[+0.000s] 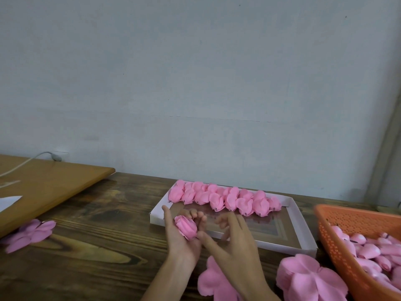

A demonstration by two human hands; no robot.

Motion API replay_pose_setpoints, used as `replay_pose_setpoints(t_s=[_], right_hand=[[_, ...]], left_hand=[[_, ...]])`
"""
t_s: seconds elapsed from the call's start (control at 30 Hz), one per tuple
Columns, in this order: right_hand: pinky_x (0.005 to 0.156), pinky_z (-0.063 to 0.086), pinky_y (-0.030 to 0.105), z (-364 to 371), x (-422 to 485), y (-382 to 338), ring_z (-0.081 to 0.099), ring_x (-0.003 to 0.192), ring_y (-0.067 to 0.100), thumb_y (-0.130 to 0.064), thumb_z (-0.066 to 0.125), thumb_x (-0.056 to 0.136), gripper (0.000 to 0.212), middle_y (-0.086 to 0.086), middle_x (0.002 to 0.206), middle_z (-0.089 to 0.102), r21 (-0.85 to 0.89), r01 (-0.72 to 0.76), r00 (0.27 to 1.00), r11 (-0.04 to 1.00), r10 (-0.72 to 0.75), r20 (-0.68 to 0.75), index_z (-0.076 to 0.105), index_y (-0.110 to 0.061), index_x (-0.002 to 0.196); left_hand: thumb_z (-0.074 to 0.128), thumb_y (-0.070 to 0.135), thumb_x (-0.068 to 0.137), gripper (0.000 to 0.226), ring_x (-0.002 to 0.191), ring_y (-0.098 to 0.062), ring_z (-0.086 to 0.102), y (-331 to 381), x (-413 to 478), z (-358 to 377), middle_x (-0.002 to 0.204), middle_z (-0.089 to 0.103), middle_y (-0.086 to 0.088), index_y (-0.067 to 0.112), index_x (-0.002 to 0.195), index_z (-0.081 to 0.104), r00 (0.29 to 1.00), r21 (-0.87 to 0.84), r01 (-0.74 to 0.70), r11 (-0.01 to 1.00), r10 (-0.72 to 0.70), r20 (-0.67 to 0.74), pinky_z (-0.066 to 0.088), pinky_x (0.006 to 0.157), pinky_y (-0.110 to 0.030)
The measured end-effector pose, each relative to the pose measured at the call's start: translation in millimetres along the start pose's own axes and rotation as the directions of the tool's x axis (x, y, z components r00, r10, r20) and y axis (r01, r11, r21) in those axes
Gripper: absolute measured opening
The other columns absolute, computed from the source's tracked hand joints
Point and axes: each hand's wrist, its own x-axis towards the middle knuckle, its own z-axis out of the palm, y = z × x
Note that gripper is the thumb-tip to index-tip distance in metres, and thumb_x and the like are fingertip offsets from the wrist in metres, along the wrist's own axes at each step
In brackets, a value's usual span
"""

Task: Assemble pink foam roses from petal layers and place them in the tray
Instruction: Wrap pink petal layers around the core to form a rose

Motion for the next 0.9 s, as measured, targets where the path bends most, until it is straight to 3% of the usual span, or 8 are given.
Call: replay_pose_setpoints(t_s=[0.07,0.17,0.3,0.4,0.5,0.6,0.7,0.9], right_hand=[[0.065,0.046,0.012,-1,-1,1,0.067,0.079,0.0,-0.069,0.076,0.071,0.046,-0.015,0.099,0.064,0.058,-0.204,0.967,0.977,0.192,0.17,0.057,-0.039,0.101],[0.056,0.05,0.024,0,2,1,0.067,0.064,0.012,-0.038,0.091,0.073,0.045,0.001,0.09,0.075,0.389,-0.472,0.871,0.791,0.35,0.345,0.064,-0.019,0.104],[0.068,0.06,0.03,-1,5,1,0.069,0.067,0.019,-0.022,0.083,0.086,0.03,0.012,0.086,0.078,0.542,-0.543,0.84,0.641,0.414,0.352,0.067,-0.001,0.101],[0.07,0.061,0.031,-2,5,6,0.07,0.072,0.02,-0.003,0.083,0.083,0.026,0.014,0.086,0.077,0.599,-0.551,0.834,0.581,0.413,0.366,0.066,0.005,0.101],[0.074,0.06,0.032,-2,6,9,0.074,0.081,0.022,-0.003,0.093,0.06,0.042,0.014,0.091,0.078,0.584,-0.523,0.852,0.62,0.399,0.339,0.069,0.0,0.095],[0.074,0.059,0.027,-2,10,10,0.074,0.082,0.018,0.01,0.091,0.063,0.036,0.009,0.092,0.079,0.532,-0.451,0.89,0.716,0.317,0.327,0.073,-0.01,0.086],[0.074,0.06,0.027,-3,10,9,0.073,0.079,0.017,0.016,0.087,0.062,0.045,0.006,0.096,0.079,0.479,-0.436,0.882,0.762,0.257,0.394,0.075,-0.013,0.093],[0.068,0.062,0.036,1,2,8,0.073,0.068,0.017,-0.02,0.081,0.087,0.007,0.001,0.082,0.078,0.326,-0.295,0.94,0.898,0.213,0.265,0.074,-0.022,0.087]], left_hand=[[0.054,0.067,0.097,0.072,0.054,-0.016,0.066,1,0,0,0.062,0.059,-0.004,0.011,0.052,0.058,1.0,-0.023,-0.006,1.0,0.007,0.016,0.061,0.054,-0.029],[0.056,0.067,0.096,0.072,0.055,-0.018,0.067,2,1,-1,0.062,0.061,-0.004,0.012,0.049,0.059,1.0,-0.025,-0.008,1.0,0.008,0.023,0.061,0.055,-0.029],[0.052,0.067,0.098,0.069,0.059,-0.019,0.066,3,2,-3,0.065,0.059,-0.006,0.009,0.061,0.058,0.999,-0.048,-0.009,0.999,0.011,0.048,0.061,0.056,-0.029],[0.051,0.068,0.098,0.073,0.057,-0.019,0.068,2,3,-3,0.063,0.06,-0.005,0.011,0.052,0.062,0.998,-0.029,-0.019,0.999,0.021,0.061,0.062,0.057,-0.029],[0.049,0.068,0.098,0.077,0.055,-0.019,0.069,-1,3,-2,0.06,0.061,-0.004,0.012,0.047,0.061,0.998,0.001,-0.03,1.0,0.03,0.053,0.062,0.056,-0.029],[0.048,0.07,0.098,0.073,0.062,-0.022,0.069,-1,6,-3,0.064,0.062,-0.004,0.013,0.054,0.06,1.0,0.006,-0.005,1.0,0.005,0.02,0.061,0.067,-0.034],[0.045,0.073,0.097,0.074,0.069,-0.023,0.067,1,9,-6,0.067,0.061,-0.004,0.013,0.057,0.06,1.0,0.007,0.014,1.0,-0.014,0.002,0.052,0.082,-0.042],[0.041,0.074,0.099,0.082,0.056,-0.017,0.07,-2,12,-9,0.062,0.063,0.0,0.015,0.045,0.061,1.0,0.029,-0.03,0.999,0.03,0.006,0.056,0.063,-0.032]])
